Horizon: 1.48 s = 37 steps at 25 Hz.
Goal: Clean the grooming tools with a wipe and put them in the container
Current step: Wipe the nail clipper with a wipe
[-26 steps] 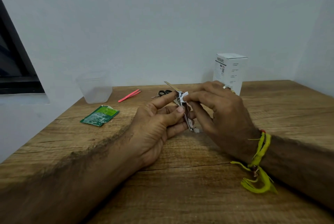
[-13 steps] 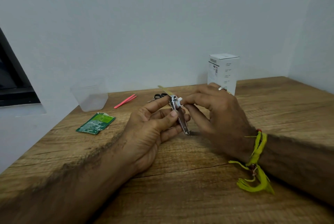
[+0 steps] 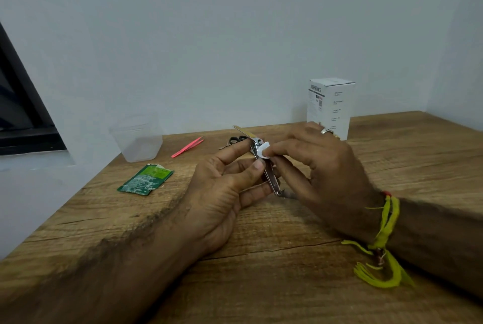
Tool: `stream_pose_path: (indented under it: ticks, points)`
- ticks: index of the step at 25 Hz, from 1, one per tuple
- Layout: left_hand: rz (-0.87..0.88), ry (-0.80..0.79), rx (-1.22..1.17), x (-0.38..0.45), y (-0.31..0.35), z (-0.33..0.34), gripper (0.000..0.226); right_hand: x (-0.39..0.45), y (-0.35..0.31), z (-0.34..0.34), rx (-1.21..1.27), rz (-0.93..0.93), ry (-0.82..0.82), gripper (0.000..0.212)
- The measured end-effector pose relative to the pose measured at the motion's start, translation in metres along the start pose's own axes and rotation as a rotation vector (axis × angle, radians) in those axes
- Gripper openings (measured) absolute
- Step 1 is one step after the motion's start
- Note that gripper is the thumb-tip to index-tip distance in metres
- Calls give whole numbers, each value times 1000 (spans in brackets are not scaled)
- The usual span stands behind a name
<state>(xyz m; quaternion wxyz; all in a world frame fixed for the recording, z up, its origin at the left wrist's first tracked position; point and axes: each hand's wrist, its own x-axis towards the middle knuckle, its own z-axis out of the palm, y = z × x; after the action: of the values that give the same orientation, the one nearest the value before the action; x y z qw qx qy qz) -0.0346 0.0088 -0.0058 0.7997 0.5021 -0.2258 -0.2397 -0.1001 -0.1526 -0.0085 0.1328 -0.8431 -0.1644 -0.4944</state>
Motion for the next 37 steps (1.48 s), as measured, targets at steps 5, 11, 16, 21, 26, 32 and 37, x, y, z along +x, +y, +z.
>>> stream_pose_path:
  ticks: [5,11,16,21,26,32,37]
  points:
    - [10,8,7,0,0,0,46,0,-1,1,56,-20,-11,13]
    - [-11,29,-5,1,0,0,47,0,0,2,44,-33,-35,11]
    - [-21,44,5,0,2,0,56,0,2,-1,42,-16,-28,12]
    - [-13,48,13,0,3,0,56,0,2,-2,28,-36,-40,13]
    - [-19,58,-18,0,3,-1,49,0,2,-1,-11,-64,-62,14]
    - [-40,52,0,0,5,1,36,0,1,-3,-98,-97,-134,14]
    - [-41,97,-14,1,4,1,33,0,-1,-2,-93,-138,-172,13]
